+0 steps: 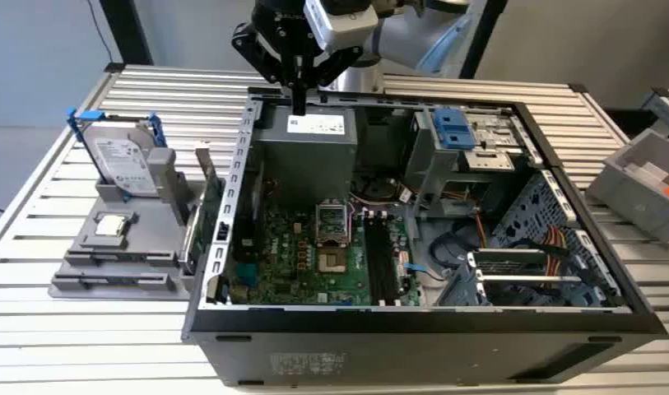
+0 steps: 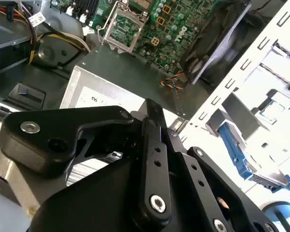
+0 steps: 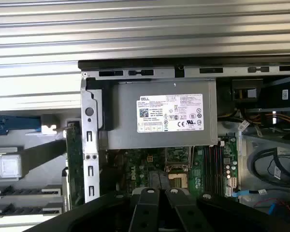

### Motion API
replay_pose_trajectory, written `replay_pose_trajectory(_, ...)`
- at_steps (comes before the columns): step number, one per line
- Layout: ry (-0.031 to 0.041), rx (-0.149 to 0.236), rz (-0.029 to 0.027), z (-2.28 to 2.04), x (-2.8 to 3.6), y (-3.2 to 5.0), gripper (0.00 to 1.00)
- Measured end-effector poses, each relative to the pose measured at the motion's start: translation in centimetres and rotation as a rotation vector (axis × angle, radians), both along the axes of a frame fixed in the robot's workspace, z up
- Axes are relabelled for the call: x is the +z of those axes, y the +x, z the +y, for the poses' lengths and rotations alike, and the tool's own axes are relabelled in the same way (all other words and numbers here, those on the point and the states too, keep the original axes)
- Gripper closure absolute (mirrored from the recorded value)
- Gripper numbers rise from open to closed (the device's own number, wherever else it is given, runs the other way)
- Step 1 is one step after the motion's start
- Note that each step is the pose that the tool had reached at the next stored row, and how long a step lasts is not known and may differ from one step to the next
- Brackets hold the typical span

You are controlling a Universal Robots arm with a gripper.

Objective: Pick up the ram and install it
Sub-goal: 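Reach for the ram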

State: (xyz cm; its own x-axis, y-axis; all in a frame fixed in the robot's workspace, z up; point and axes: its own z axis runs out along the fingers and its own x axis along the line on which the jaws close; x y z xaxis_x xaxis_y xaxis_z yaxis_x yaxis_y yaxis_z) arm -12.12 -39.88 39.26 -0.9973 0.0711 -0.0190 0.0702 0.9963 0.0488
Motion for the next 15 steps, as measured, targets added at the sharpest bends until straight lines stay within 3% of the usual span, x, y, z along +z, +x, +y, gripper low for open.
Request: replay_pose_trajectory(15,0.0000,0.000,0.0000,0.00,0.00,-0.63,1.00)
